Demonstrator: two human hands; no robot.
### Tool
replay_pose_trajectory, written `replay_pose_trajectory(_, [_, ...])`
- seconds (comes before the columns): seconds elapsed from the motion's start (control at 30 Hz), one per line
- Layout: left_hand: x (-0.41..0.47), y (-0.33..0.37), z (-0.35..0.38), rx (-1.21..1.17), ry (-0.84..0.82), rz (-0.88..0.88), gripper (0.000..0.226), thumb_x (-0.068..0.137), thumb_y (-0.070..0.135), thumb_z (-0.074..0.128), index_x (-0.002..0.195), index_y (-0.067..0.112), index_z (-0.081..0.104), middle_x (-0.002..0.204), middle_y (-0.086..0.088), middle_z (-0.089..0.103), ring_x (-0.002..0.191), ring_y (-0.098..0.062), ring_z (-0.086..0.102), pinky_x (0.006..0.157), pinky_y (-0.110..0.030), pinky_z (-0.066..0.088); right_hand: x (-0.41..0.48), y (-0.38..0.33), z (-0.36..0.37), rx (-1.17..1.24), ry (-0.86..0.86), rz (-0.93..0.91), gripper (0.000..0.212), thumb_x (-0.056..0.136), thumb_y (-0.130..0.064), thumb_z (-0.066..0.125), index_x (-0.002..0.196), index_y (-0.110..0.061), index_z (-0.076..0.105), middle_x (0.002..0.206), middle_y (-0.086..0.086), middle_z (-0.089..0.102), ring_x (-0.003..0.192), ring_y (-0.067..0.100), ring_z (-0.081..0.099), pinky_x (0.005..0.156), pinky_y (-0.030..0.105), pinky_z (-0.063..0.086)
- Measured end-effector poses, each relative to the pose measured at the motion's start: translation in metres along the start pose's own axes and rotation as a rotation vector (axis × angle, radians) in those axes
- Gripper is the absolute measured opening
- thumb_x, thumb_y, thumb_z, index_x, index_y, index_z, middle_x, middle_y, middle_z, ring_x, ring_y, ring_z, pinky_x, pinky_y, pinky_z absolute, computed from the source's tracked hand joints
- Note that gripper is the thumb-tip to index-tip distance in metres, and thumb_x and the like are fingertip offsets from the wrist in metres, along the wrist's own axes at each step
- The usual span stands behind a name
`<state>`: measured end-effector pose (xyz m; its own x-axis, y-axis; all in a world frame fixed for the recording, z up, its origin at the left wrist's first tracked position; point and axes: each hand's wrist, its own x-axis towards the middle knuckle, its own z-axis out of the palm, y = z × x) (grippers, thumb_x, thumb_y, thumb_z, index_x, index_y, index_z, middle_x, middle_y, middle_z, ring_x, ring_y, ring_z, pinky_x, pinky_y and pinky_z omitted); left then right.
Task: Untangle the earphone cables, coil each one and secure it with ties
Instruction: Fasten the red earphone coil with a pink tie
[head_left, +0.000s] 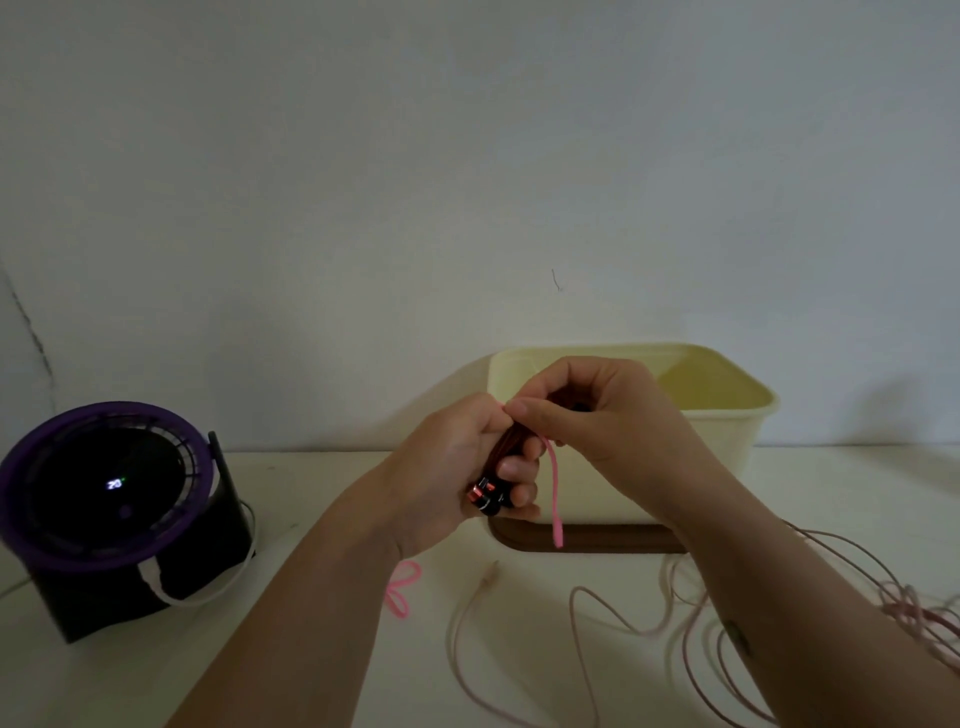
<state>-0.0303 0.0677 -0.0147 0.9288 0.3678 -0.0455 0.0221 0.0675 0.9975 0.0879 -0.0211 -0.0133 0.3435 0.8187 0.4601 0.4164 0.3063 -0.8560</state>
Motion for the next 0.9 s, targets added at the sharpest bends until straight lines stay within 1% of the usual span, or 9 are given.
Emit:
replay_pose_trajectory(0.07, [0.000,0.001,0.001,-0.004,-0.012,0.016,0.035,0.092,0.021,0.020,0.074,0.010,0.047,0.057,0.001,0.035,0.052,-0.014,0.043,0.057,-0.026,0.045,0.001,-0.001,0.000,-0.003,0.020,-0.011,0.005,0.078,-0.009,0.072,0.076,-0.008,0.068,0.064,0.003,0.066,0.058,0.006,0.059,0.061,0.015,0.047])
replay_pose_trajectory(0.17, [0.000,0.001,0.003,-0.006,-0.023,0.027,0.038,0.096,0.030,0.019,0.079,0.011,0.048,0.061,0.000,0.034,0.053,-0.013,0.043,0.063,-0.027,0.044,0.002,-0.001,-0.003,-0.014,0.046,-0.041,0.014,0.076,-0.008,0.074,0.078,-0.019,0.066,0.069,-0.004,0.064,0.065,0.007,0.060,0.065,0.019,0.048])
replay_pose_trajectory(0.3, [-0.002,0.000,0.006,-0.030,0.003,0.052,0.043,0.101,0.034,0.022,0.077,0.013,0.051,0.060,0.001,0.035,0.052,-0.012,0.043,0.061,-0.025,0.046,0.000,-0.007,-0.006,-0.099,0.053,-0.107,0.017,0.074,-0.013,0.075,0.078,-0.026,0.064,0.068,-0.007,0.064,0.063,0.006,0.060,0.064,0.017,0.048])
replay_pose_trajectory(0.47, [0.002,0.000,0.010,-0.010,0.111,0.091,0.046,0.101,0.035,0.036,0.064,0.019,0.059,0.053,0.005,0.037,0.048,-0.010,0.045,0.058,-0.024,0.051,-0.003,-0.015,-0.015,-0.139,-0.008,-0.115,0.009,0.076,-0.013,0.073,0.080,-0.019,0.069,0.075,-0.001,0.072,0.073,0.015,0.068,0.072,0.025,0.055])
replay_pose_trajectory(0.53, [0.002,-0.003,0.010,0.155,0.158,0.178,0.045,0.101,0.037,0.033,0.066,0.020,0.056,0.053,0.008,0.039,0.052,-0.009,0.045,0.061,-0.020,0.047,-0.003,-0.018,-0.022,-0.134,-0.105,-0.061,0.011,0.077,-0.009,0.073,0.084,-0.017,0.070,0.076,-0.001,0.073,0.074,0.011,0.069,0.075,0.022,0.055])
replay_pose_trajectory(0.67, [0.002,-0.006,0.010,0.574,0.297,0.358,0.048,0.098,0.042,0.030,0.057,0.027,0.050,0.049,0.011,0.050,0.053,-0.003,0.048,0.052,-0.010,0.034,-0.004,-0.018,-0.032,-0.111,-0.179,0.071,0.018,0.074,-0.005,0.075,0.089,-0.007,0.065,0.076,0.010,0.071,0.069,0.016,0.065,0.070,0.022,0.055])
replay_pose_trajectory(0.73, [0.002,-0.006,0.011,0.608,0.321,0.384,0.047,0.097,0.042,0.032,0.059,0.020,0.050,0.049,0.011,0.051,0.052,0.000,0.050,0.056,-0.012,0.038,-0.004,-0.019,-0.031,-0.126,-0.153,0.073,0.018,0.073,-0.002,0.075,0.086,-0.005,0.064,0.072,0.008,0.070,0.065,0.015,0.064,0.067,0.021,0.055])
replay_pose_trajectory(0.83, [0.003,-0.007,0.009,0.518,0.374,0.383,0.050,0.094,0.044,0.039,0.055,0.016,0.051,0.052,0.007,0.053,0.055,-0.004,0.059,0.071,-0.027,0.052,-0.004,-0.018,-0.025,-0.277,-0.043,-0.011,0.017,0.071,-0.007,0.078,0.079,-0.014,0.065,0.068,0.001,0.071,0.063,0.017,0.067,0.066,0.027,0.055])
replay_pose_trajectory(0.9, [0.004,-0.007,0.009,0.432,0.420,0.389,0.046,0.092,0.041,0.046,0.057,0.014,0.060,0.052,0.005,0.059,0.056,-0.008,0.063,0.070,-0.027,0.055,-0.004,-0.017,-0.019,-0.338,0.011,-0.065,0.017,0.072,-0.009,0.078,0.076,-0.017,0.064,0.066,0.002,0.070,0.061,0.023,0.067,0.063,0.033,0.055])
